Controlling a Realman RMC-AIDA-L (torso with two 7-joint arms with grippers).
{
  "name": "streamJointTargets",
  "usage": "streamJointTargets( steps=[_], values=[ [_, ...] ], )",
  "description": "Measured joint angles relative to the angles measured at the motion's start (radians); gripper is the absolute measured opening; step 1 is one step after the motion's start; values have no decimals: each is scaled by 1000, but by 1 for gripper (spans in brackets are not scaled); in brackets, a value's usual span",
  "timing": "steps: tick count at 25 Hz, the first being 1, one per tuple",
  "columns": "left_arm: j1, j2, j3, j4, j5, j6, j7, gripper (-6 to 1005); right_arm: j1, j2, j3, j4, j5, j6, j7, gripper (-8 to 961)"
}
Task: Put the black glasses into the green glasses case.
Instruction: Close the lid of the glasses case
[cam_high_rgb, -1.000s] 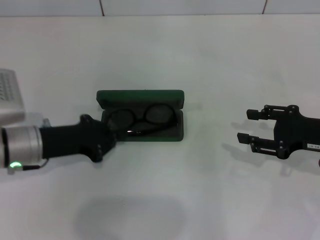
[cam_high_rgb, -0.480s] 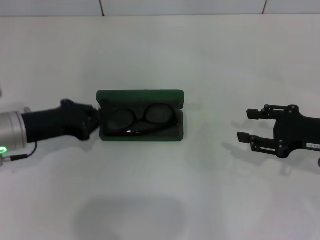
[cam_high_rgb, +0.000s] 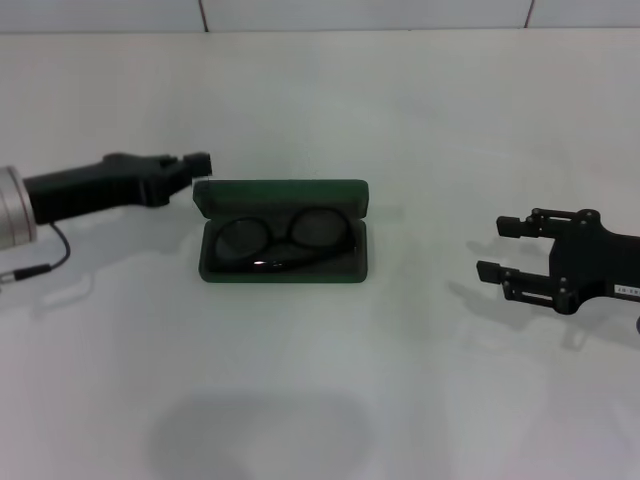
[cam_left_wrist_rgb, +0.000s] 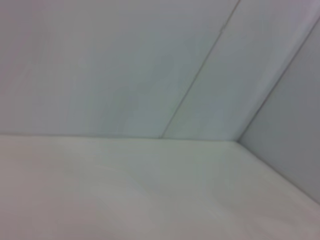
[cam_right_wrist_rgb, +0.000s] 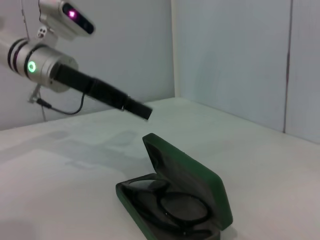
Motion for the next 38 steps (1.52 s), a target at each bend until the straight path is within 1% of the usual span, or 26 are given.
streamJointTargets(
  steps=[2, 5, 7, 11, 12, 15, 17, 18, 22, 25, 34, 38],
  values=[
    [8, -19, 5, 87, 11, 0, -65, 63, 1, 0, 2, 5, 0, 0, -1, 601],
    [2, -46, 27, 224, 79, -15, -200, 64, 1, 0, 2, 6, 0, 0, -8, 601],
    [-2, -48, 93, 287, 98, -56, -295, 65, 1, 0, 2, 6, 0, 0, -10, 601],
    [-1, -45, 281, 413, 148, -179, -507, 66, 0, -1, 2, 17, 7, 2, -17, 601],
    [-2, -45, 310, 437, 181, -200, -559, 67, -1, -2, 2, 20, 9, 2, -21, 601],
    [-19, -46, 441, 516, 334, -267, -758, 68, -5, -1, 2, 22, 10, 3, -24, 601],
    [-31, -45, 517, 538, 407, -299, -865, 68, -8, -1, 2, 22, 10, 4, -24, 601],
    [-36, -45, 538, 542, 426, -307, -899, 69, -10, -1, 2, 22, 10, 4, -24, 601],
    [-36, -48, 560, 543, 440, -333, -935, 70, -11, -1, 12, 34, 11, 4, -33, 601],
    [-27, -49, 567, 540, 431, -352, -938, 71, -11, 0, 14, 42, 15, 4, -47, 601],
    [15, -48, 634, 516, 429, -439, -931, 74, -11, 0, 14, 45, 23, 7, -49, 603],
    [27, -47, 652, 516, 429, -453, -923, 75, -11, -1, 14, 45, 24, 8, -49, 603]
  ],
)
